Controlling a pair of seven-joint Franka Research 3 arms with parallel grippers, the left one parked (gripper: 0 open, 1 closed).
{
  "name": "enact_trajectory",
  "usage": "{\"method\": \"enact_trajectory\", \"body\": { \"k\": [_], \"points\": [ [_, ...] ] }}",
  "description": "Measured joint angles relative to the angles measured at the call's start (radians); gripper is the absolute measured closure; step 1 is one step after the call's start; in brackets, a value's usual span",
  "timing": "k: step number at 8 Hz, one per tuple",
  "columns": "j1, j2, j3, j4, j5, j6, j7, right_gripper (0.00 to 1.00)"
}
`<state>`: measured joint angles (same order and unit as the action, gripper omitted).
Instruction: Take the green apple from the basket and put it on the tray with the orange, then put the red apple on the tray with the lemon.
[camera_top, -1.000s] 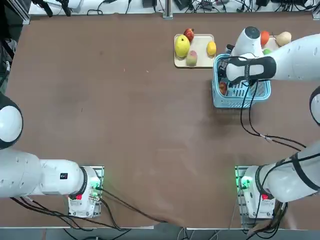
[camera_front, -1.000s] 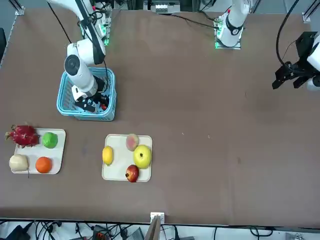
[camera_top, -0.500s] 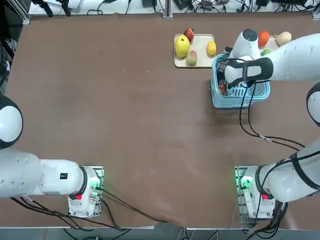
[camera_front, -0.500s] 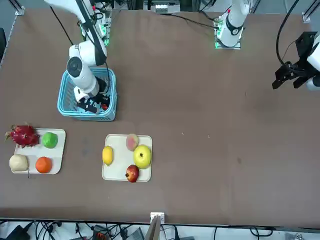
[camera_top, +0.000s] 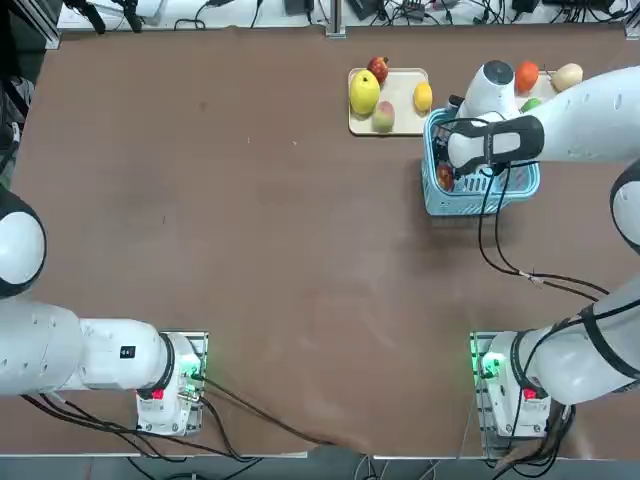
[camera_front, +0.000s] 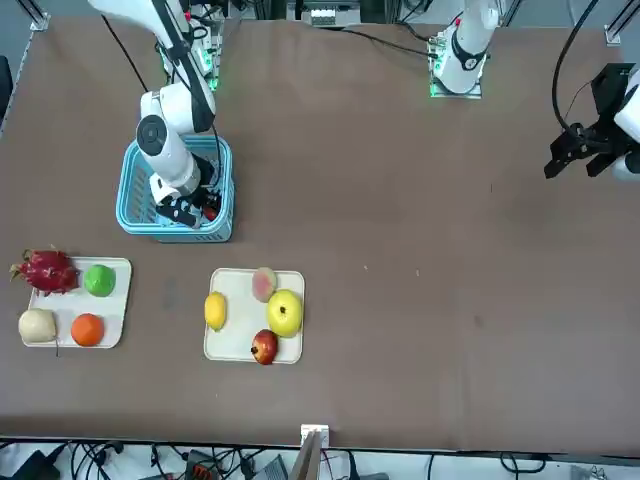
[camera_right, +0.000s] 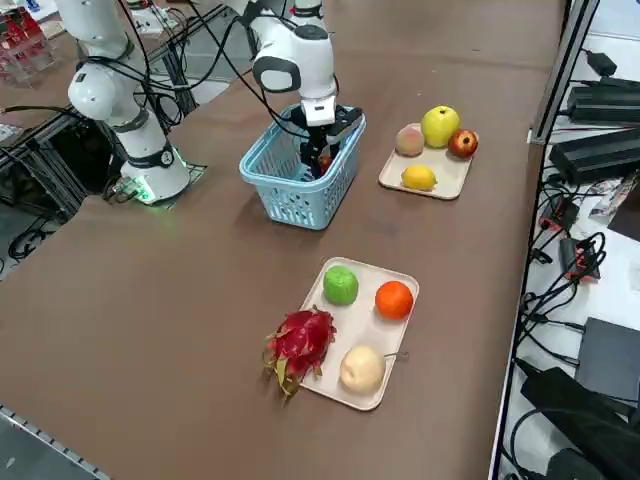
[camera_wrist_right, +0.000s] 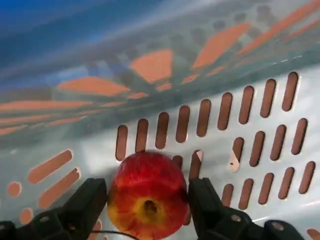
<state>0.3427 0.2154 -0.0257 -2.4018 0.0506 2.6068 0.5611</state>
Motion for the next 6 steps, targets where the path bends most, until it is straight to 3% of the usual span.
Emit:
{"method": "enact_trajectory", "body": {
  "k": [6],
  "points": [
    [0.0, 0.012, 0.0, -0.004, 0.001, 0.0, 0.0, 0.04]
  ]
}}
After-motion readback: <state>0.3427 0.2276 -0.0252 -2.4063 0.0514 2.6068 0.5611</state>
